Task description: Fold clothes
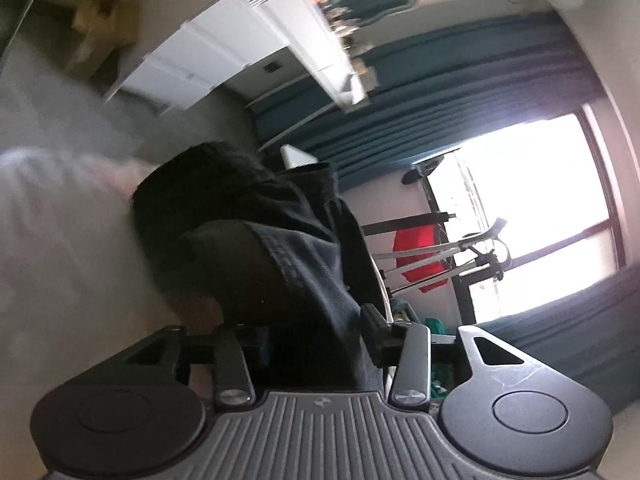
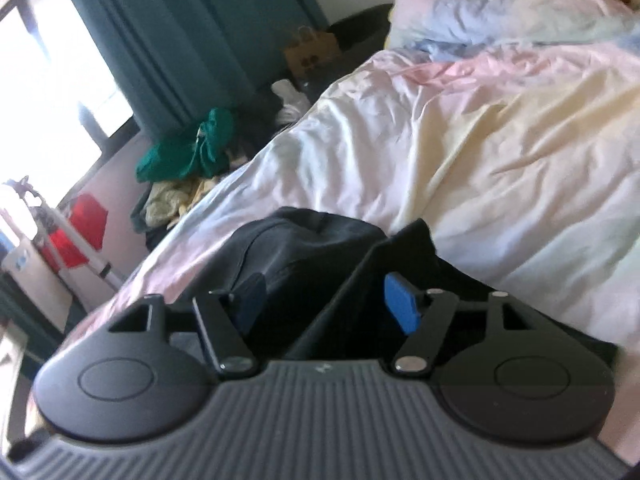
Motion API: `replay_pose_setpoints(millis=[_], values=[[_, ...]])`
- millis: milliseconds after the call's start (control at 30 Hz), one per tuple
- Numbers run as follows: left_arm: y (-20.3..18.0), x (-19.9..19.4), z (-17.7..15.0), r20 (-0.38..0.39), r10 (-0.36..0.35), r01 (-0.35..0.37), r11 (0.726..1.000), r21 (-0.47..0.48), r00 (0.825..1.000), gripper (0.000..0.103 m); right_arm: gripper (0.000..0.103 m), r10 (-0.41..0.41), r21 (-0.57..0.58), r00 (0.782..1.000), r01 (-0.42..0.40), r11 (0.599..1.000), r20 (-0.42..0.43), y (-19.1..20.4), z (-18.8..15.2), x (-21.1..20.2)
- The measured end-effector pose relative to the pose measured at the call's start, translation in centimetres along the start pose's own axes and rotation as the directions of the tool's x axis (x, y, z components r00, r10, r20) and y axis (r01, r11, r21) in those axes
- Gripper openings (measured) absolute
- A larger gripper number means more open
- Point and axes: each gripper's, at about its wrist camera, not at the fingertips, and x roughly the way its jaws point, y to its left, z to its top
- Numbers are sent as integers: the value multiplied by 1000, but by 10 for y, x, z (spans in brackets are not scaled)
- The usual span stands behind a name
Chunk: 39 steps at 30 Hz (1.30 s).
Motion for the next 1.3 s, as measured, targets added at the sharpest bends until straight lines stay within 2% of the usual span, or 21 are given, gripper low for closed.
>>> replay_pose_setpoints(millis=[67,133,200,300,400,433,500,600,633,667,700,767,867,933,1000,1033,1067,1167,1233,1300], values=[[8,-6,2,-19,-4,3,999,-53,1000,49,70,-3,9,996,4,1000,-84,-2,-3,-7],[16,-14,3,-35,-16,12,996,-93,999,51,70,54,85,983,-40,996,-176,-10,-6,-5],[21,-20,3,-33,6,-10,995,-96,999,55,70,102,162,967,-64,985,-234,-15,-11,3],[25,-19,6,-31,40,-43,995,-90,999,57,69,108,191,965,-62,980,-241,-13,-12,17],[27,-4,16,-29,41,-44,995,-93,999,57,60,13,153,981,18,988,-194,-4,-5,38],[27,3,21,-29,37,-40,995,-89,999,57,53,-21,147,983,48,988,-183,-2,-3,45],[26,16,32,-29,32,-34,997,-70,999,56,16,-49,158,980,80,984,-194,-4,-4,62],[25,29,45,-23,65,-66,996,-62,998,44,7,-95,136,974,125,983,-206,3,-3,75],[25,33,49,-30,69,-71,995,-64,997,28,7,-97,141,976,126,982,-195,5,-1,73],[25,38,52,-37,74,-76,995,-67,997,16,6,-99,145,978,127,981,-185,8,2,70],[22,40,55,-40,78,-80,995,-58,996,14,6,-94,154,981,121,981,-172,11,6,67],[9,40,62,-39,86,-86,996,-13,996,10,6,-44,188,990,69,980,-134,18,19,53],[-13,30,73,-50,43,-43,999,-8,998,9,6,89,211,995,-77,974,-48,32,46,18],[-23,15,78,-61,2,-1,1000,4,998,8,6,188,211,981,-192,958,40,37,61,-17],[-30,-1,83,-75,-32,33,999,18,997,8,6,267,205,957,-284,937,111,27,71,-55],[-27,-9,82,-89,-30,33,999,29,996,8,6,295,198,946,-318,927,134,19,73,-72],[-22,-17,80,-104,-24,28,999,43,994,8,6,302,187,944,-323,928,129,6,72,-84],[3,-41,67,-148,24,-11,996,88,989,8,6,271,194,961,-275,942,49,-52,54,-104],[22,-48,57,-175,91,-71,991,118,980,9,6,216,221,974,-195,956,-72,-97,31,-94],[42,-50,49,-200,164,-139,981,133,966,9,6,168,257,964,-112,960,-204,-138,8,-78]])
